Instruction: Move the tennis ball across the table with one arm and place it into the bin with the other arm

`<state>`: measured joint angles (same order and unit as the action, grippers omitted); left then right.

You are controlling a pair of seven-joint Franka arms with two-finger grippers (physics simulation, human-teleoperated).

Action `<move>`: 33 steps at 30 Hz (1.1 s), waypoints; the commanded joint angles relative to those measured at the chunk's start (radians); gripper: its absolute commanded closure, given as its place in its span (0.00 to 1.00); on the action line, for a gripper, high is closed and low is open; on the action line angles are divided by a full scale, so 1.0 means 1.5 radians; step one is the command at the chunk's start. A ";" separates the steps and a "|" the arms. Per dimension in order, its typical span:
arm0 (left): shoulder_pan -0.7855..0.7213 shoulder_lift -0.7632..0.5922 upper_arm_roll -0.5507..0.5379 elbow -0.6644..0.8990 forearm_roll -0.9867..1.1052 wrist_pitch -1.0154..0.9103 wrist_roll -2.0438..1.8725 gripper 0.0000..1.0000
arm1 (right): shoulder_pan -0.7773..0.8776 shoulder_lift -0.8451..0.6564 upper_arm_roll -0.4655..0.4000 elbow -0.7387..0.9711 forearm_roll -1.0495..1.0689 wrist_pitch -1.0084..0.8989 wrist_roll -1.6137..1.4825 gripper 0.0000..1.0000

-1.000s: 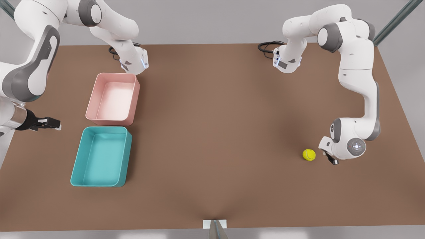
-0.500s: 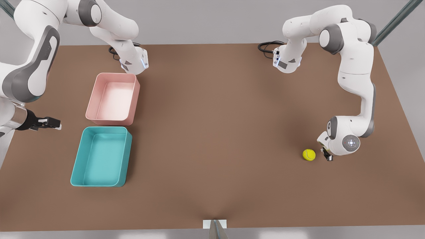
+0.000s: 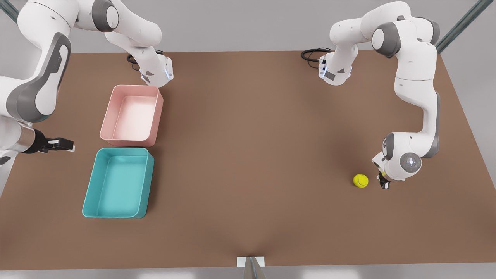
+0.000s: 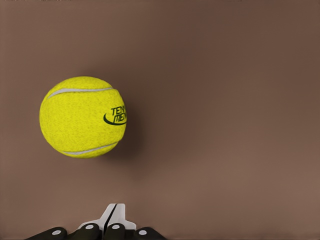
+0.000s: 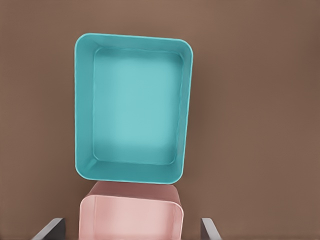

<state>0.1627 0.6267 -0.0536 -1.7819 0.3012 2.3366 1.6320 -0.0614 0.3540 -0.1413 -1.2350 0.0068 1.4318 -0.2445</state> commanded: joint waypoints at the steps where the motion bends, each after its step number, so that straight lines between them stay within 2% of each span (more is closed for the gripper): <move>1: 0.000 0.000 0.000 0.001 0.000 0.040 0.008 0.79 | 0.000 -0.001 0.000 0.000 0.001 -0.001 -0.003 0.00; 20: 0.023 0.004 0.001 0.000 0.003 0.029 0.008 0.79 | 0.001 0.000 0.000 0.000 0.001 -0.001 -0.004 0.00; 23: -0.035 0.014 0.001 0.002 0.001 0.031 -0.054 0.79 | 0.001 0.000 0.000 0.000 0.001 -0.001 -0.004 0.00; 27: -0.243 0.042 0.001 0.034 -0.032 0.035 -0.392 0.79 | 0.001 0.000 0.000 0.000 0.001 -0.001 -0.004 0.00; 28: -0.255 0.038 0.001 0.054 -0.076 0.026 -0.433 0.79 | 0.001 0.000 0.000 0.000 0.001 -0.001 -0.004 0.00; 31: -0.171 -0.020 -0.013 0.076 -0.087 -0.079 -0.415 0.79 | 0.001 0.000 0.000 0.000 0.001 -0.001 -0.004 0.00; 33: -0.125 -0.047 -0.013 0.214 -0.086 -0.301 -0.470 0.79 | 0.001 0.000 0.000 0.000 0.001 -0.001 -0.004 0.00</move>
<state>-0.0467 0.5729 -0.0715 -1.5062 0.1934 2.1963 1.3853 -0.0599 0.3556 -0.1408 -1.2353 0.0071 1.4302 -0.2491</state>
